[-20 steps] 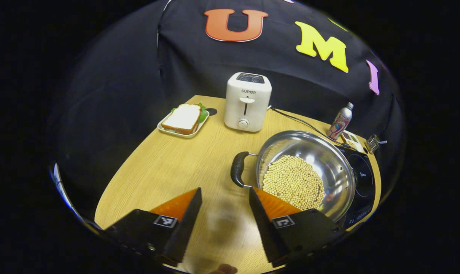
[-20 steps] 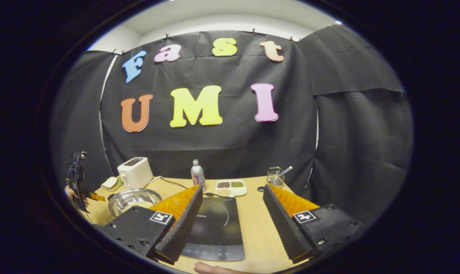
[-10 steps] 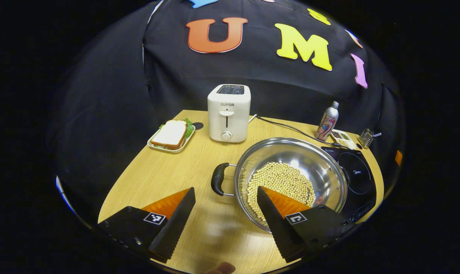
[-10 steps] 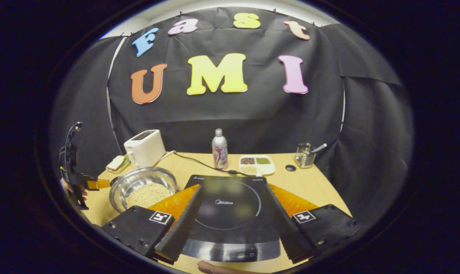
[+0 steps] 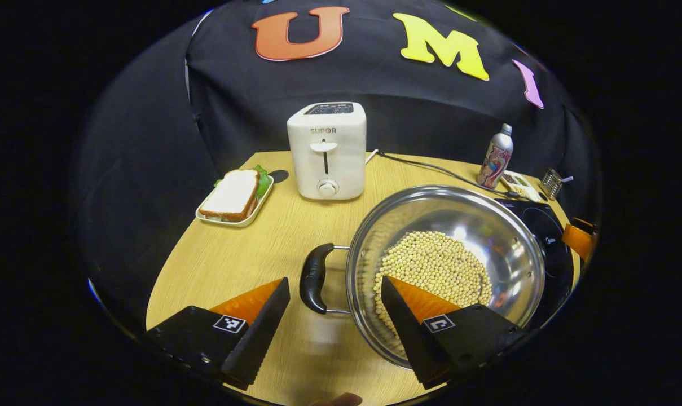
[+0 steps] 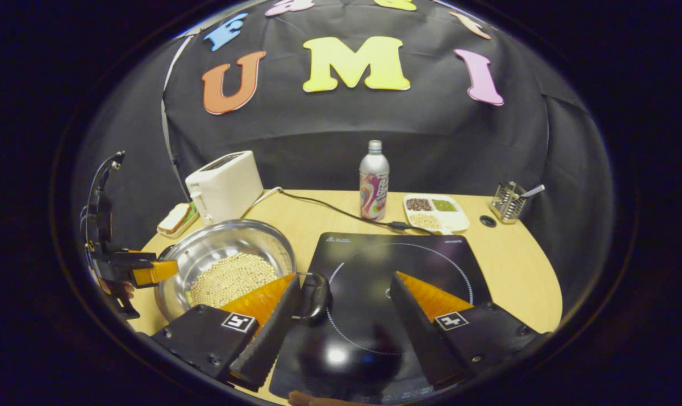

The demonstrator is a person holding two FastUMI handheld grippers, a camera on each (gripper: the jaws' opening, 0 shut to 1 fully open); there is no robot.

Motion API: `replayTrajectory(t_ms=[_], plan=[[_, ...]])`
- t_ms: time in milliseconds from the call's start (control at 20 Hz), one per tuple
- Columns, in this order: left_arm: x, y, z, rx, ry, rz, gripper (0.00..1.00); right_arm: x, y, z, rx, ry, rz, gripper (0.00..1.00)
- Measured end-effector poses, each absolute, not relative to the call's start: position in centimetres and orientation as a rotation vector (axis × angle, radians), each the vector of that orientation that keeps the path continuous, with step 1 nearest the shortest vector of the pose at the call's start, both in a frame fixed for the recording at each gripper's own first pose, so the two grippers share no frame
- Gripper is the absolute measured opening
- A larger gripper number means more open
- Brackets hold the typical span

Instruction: First push the handle of the pot to place it horizontally, then grasp the pot with both hands and set it on the induction cooktop.

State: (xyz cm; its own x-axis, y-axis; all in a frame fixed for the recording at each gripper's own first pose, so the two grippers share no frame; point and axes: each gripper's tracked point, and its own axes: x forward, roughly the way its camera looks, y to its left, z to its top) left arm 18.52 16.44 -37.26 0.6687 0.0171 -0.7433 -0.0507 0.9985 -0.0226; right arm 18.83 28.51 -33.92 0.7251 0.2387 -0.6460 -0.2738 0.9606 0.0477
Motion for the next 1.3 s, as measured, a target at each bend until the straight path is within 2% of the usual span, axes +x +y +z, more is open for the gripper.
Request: replayTrajectory(t_ms=[50,100,150,200,250,400,450,500,550,600,650,700,750,800,850,900,950,1000,1050,1100,1250,1300], plan=[[18.8,16.7,-37.5,-0.038,0.842,0.039,0.98,18.9,29.2,-34.7,-0.048,0.723,0.286,1.0],[19.0,16.8,-37.9,-0.041,0.849,0.039,1.0,19.1,29.7,-35.3,-0.052,0.732,0.28,0.95],[19.2,16.9,-38.1,-0.049,0.857,0.034,0.97,19.4,29.9,-35.8,-0.058,0.734,0.26,1.0],[19.5,17.1,-38.3,-0.048,0.862,0.033,0.97,19.7,29.9,-36.2,-0.066,0.737,0.228,1.0],[19.8,17.1,-38.5,-0.045,0.865,0.028,0.93,19.9,30.3,-36.5,-0.061,0.728,0.218,0.96],[19.9,16.6,-39.1,-0.059,0.883,-0.008,0.86,19.5,31.4,-38.5,-0.065,0.781,0.217,0.95],[19.7,16.2,-39.3,-0.073,0.901,-0.026,0.8,18.6,31.3,-39.5,-0.062,0.846,0.205,0.92],[19.8,16.2,-39.4,-0.069,0.899,-0.028,0.75,18.9,31.2,-39.2,-0.077,0.816,0.189,0.9],[20.0,16.3,-39.5,-0.067,0.899,-0.031,0.69,19.3,32.0,-39.1,-0.085,0.823,0.226,0.84],[20.0,16.4,-39.4,-0.068,0.897,-0.036,0.8,19.1,32.2,-39.7,-0.108,0.817,0.229,0.8],[20.1,16.4,-39.4,-0.072,0.892,-0.041,0.69,19.3,32.2,-40.0,-0.126,0.824,0.229,0.74],[20.1,16.3,-39.4,-0.072,0.894,-0.047,0.69,19.7,32.3,-39.8,-0.14,0.797,0.233,0.69],[20.2,16.3,-39.5,-0.071,0.893,-0.051,0.68,20.0,32.3,-39.9,-0.152,0.805,0.234,0.75],[20.1,16.3,-39.4,-0.07,0.892,-0.052,0.67,19.8,32.3,-40.0,-0.151,0.8,0.242,0.75],[20.2,16.2,-39.5,-0.065,0.893,-0.052,0.66,19.6,32.3,-39.9,-0.147,0.793,0.256,0.67],[20.1,16.3,-39.3,-0.064,0.893,-0.048,0.75,19.8,32.5,-39.7,-0.127,0.79,0.271,0.69],[20.0,16.3,-39.4,-0.061,0.895,-0.041,0.64,19.9,32.5,-39.6,-0.097,0.79,0.282,0.65],[19.8,16.3,-39.3,-0.053,0.896,-0.036,0.64,19.8,32.5,-39.6,-0.071,0.793,0.29,0.62],[19.6,16.4,-39.3,-0.045,0.896,-0.028,0.74,19.7,32.4,-39.5,-0.054,0.8,0.296,0.59],[19.4,16.4,-39.2,-0.038,0.897,-0.022,0.64,19.7,32.4,-39.6,-0.049,0.804,0.302,0.56],[18.8,16.6,-38.7,-0.035,0.894,0.001,0.64,18.8,32.5,-39.3,-0.005,0.833,0.319,0.52],[18.5,16.8,-38.1,-0.024,0.887,0.01,0.64,18.2,32.5,-39.1,0.013,0.841,0.328,0.54]])
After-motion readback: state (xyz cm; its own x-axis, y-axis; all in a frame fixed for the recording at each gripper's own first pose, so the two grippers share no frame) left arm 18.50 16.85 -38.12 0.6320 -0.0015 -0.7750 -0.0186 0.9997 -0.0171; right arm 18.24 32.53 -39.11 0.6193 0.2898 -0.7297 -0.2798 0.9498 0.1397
